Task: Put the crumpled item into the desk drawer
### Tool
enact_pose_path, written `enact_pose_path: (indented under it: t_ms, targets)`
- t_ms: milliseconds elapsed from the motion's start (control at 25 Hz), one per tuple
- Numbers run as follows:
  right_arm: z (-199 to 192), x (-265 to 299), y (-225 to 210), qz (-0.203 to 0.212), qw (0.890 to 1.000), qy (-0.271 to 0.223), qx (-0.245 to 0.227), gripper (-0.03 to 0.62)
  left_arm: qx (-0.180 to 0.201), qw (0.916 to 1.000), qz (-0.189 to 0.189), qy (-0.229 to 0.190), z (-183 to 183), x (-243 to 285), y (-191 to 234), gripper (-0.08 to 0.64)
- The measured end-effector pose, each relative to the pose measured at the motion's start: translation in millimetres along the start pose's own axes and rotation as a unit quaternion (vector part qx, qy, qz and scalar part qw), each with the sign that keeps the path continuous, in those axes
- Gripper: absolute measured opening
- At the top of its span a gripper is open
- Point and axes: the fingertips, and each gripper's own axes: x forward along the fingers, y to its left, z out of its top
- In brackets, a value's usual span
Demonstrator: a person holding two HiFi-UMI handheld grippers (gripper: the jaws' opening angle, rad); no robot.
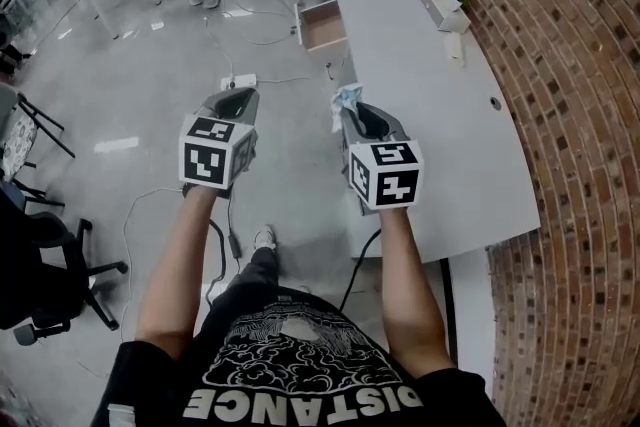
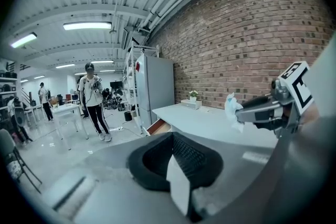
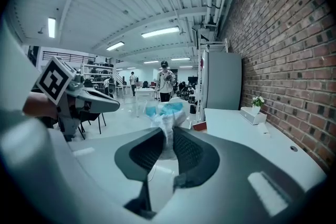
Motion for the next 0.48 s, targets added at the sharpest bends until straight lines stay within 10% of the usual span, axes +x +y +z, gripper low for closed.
enact_pose_path:
  t_ms: [480]
  targets:
    - [28, 92, -10, -0.015, 1.000, 0.021, 0.007, 0.063, -0.007, 0.9998, -0.021, 0.006, 22, 70, 73, 0.000]
